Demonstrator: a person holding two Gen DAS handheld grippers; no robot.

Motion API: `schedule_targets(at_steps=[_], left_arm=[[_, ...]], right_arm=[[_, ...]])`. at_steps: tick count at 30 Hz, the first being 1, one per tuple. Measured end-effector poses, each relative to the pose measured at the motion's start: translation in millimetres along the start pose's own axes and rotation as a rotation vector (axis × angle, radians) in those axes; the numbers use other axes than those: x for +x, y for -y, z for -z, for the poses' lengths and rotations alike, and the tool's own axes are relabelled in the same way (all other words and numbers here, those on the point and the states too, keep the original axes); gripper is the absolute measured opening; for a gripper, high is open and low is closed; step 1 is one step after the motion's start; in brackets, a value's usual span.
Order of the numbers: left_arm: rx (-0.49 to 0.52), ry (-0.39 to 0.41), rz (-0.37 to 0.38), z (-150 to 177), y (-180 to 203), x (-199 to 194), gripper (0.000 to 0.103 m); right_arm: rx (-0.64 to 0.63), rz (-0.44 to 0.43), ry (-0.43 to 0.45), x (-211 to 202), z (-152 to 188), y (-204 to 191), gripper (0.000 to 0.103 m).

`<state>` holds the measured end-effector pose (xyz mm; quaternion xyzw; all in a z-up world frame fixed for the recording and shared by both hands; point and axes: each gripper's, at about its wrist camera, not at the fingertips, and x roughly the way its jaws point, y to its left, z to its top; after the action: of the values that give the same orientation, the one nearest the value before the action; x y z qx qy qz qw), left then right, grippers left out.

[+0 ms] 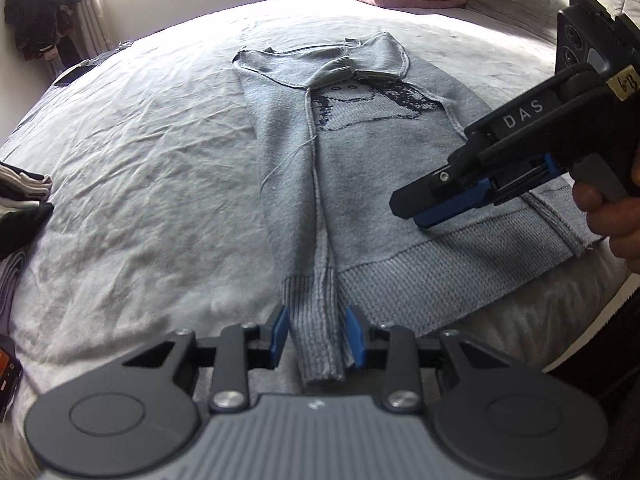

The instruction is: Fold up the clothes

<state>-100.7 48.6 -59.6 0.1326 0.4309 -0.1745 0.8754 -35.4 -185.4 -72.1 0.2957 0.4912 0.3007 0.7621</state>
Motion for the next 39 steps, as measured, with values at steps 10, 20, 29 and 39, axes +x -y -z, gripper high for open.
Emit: schedule_targets(at_steps=[10,20,29,39], left_arm=[[-0.222,0.108,0.191,-1,-30,-25,0.007],[-0.264,0.106,0.390,-16,-23,-21,0.007],[-0.231,0.051,0.434,-17,-14,-4,0.008],[-0.175,0.002,0.460,-14,-12,2,0.019]], right_arm=[[0.053,-0.077,-0.069,13,9,0,0.018],[0.078,-0.111,-0.170,32,20,1,0.008],[0.261,-0.165,0.015,-8,1,34,0.036],[0.296,-0.118,0.090,4,-11,37,0.043]])
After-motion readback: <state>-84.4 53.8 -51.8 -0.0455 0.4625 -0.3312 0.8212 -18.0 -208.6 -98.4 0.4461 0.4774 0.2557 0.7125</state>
